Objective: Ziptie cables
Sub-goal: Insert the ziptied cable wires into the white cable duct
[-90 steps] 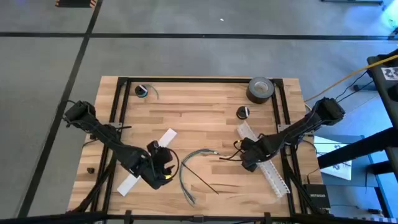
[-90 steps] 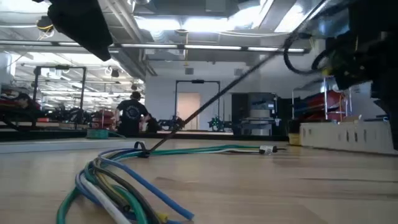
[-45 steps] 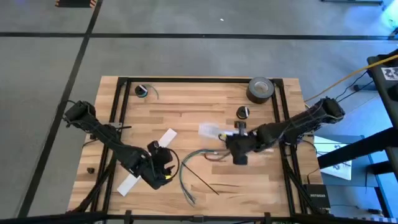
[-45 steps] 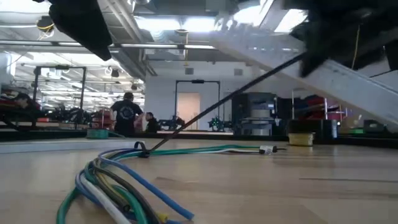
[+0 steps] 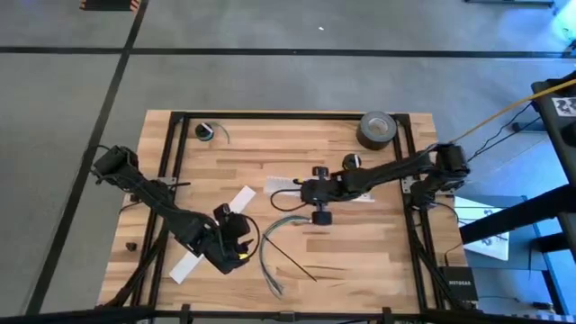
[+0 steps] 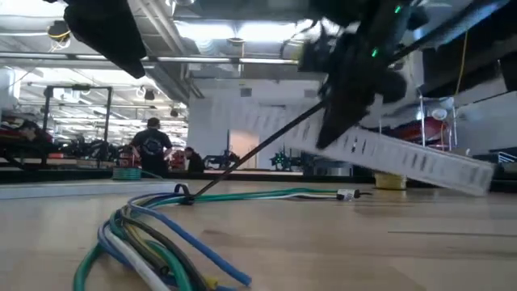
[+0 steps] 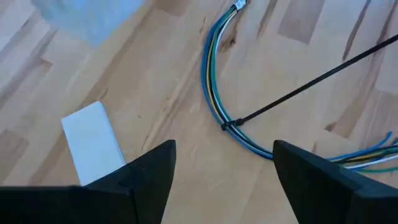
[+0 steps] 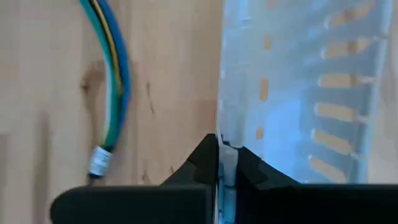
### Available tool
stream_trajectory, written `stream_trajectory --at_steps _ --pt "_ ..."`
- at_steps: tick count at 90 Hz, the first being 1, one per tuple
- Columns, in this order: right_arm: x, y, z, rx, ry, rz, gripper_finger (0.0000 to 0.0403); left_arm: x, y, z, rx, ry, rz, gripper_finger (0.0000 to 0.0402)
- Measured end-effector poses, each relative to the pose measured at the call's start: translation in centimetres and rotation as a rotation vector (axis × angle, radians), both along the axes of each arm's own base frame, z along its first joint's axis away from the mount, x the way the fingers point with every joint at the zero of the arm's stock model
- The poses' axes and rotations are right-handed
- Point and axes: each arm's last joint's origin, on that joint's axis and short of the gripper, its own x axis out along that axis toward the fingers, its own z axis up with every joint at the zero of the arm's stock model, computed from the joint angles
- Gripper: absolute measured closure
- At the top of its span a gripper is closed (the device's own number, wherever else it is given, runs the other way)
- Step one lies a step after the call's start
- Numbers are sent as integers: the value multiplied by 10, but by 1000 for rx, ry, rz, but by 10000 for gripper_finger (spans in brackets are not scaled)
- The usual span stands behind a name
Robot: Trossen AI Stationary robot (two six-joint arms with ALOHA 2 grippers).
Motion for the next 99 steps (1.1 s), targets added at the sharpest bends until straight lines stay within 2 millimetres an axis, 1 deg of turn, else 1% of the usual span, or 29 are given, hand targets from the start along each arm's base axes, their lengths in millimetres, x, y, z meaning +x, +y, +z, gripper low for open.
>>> stream_trajectory --at_steps 18,24,31,39,48,59,66,75,84,99 --pt "12 0 -23 1 2 1 399 0 0 0 -2 -2 0 148" --pt "14 0 -25 -7 -10 -7 391 1 -1 0 -7 -10 0 148" --pt "16 0 -27 -8 -15 -1 370 1 -1 1 -9 -12 0 148" --pt "14 0 -26 -10 -4 1 330 1 -1 1 -10 -13 0 148" --pt "14 0 -13 -22 19 21 278 1 -1 1 -22 -19 15 148" --pt "15 1 15 -7 33 28 226 1 -2 1 -35 -22 17 148" --pt "19 7 32 89 -32 78 204 1 -3 1 -35 -22 12 148" --pt "29 20 43 227 -170 186 188 -3 -8 1 -38 -22 -1 148" --pt "42 35 40 270 -298 282 185 -12 -15 1 -56 -27 7 148" --pt "62 53 10 238 -381 369 189 -32 -27 2 -66 -6 14 148"
